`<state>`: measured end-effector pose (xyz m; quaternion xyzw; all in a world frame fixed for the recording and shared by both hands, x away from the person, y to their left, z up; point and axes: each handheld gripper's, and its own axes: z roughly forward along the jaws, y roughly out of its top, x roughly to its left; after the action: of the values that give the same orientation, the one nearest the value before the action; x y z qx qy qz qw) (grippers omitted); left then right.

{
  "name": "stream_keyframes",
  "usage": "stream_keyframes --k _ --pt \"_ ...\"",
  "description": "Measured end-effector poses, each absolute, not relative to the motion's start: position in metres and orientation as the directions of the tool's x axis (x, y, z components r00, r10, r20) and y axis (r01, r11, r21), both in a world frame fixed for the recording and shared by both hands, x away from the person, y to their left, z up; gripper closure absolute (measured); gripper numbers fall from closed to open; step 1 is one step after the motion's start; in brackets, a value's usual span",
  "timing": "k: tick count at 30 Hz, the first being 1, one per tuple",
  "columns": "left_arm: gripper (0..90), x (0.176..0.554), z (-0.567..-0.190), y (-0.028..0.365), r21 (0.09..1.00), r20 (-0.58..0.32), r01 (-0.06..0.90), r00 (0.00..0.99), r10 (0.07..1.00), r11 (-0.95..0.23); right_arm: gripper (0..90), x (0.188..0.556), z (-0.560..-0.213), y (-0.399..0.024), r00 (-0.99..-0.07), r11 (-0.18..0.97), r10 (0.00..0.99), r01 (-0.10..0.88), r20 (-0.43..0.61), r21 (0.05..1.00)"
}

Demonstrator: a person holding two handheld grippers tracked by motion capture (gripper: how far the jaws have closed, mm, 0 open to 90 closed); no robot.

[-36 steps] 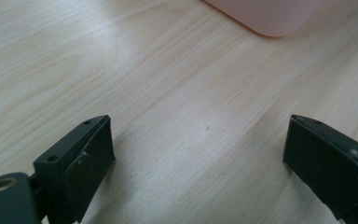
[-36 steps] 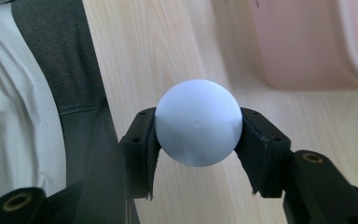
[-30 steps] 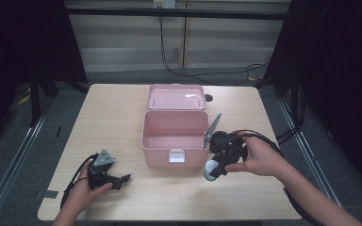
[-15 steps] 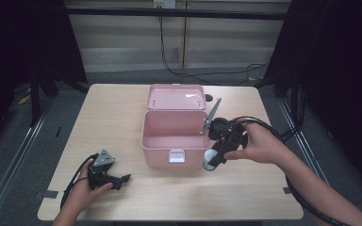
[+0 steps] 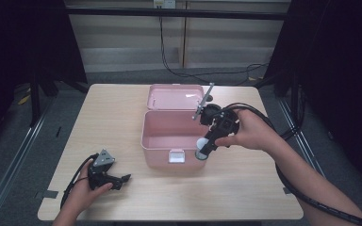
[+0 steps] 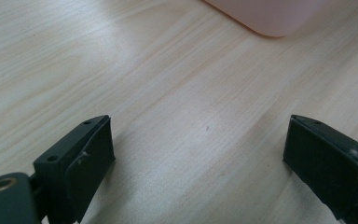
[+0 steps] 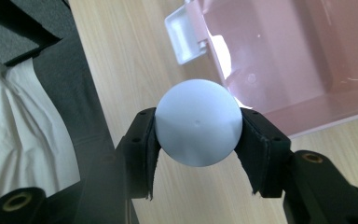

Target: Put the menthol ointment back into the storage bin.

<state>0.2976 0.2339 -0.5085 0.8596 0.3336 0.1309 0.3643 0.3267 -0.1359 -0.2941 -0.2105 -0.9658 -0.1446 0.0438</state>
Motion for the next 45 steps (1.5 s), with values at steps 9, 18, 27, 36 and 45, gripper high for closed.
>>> stream_keyframes --k 9,18,27,36,45 --pt "8.0 0.297 -0.509 0.234 0.714 -0.018 0.478 0.743 0.669 -0.512 50.7 0.344 -0.285 -0.133 -0.885 0.848 0.442 0.465 0.145 0.256" --pt "8.0 0.298 -0.509 0.234 0.715 -0.019 0.478 0.743 0.669 -0.511 50.7 0.36 -0.278 -0.132 -0.868 0.83 0.482 0.497 0.122 0.252" --pt "8.0 0.298 -0.509 0.234 0.714 -0.018 0.478 0.743 0.669 -0.512 50.7 0.374 -0.281 -0.127 -0.835 0.796 0.537 0.549 0.12 0.257" --pt "8.0 0.298 -0.509 0.234 0.714 -0.018 0.478 0.743 0.669 -0.512 50.7 0.389 -0.287 -0.122 -0.767 0.731 0.632 0.638 0.113 0.244" --pt "8.0 0.298 -0.509 0.234 0.714 -0.018 0.478 0.743 0.669 -0.511 50.7 0.402 -0.297 -0.121 -0.68 0.65 0.724 0.728 0.115 0.218"
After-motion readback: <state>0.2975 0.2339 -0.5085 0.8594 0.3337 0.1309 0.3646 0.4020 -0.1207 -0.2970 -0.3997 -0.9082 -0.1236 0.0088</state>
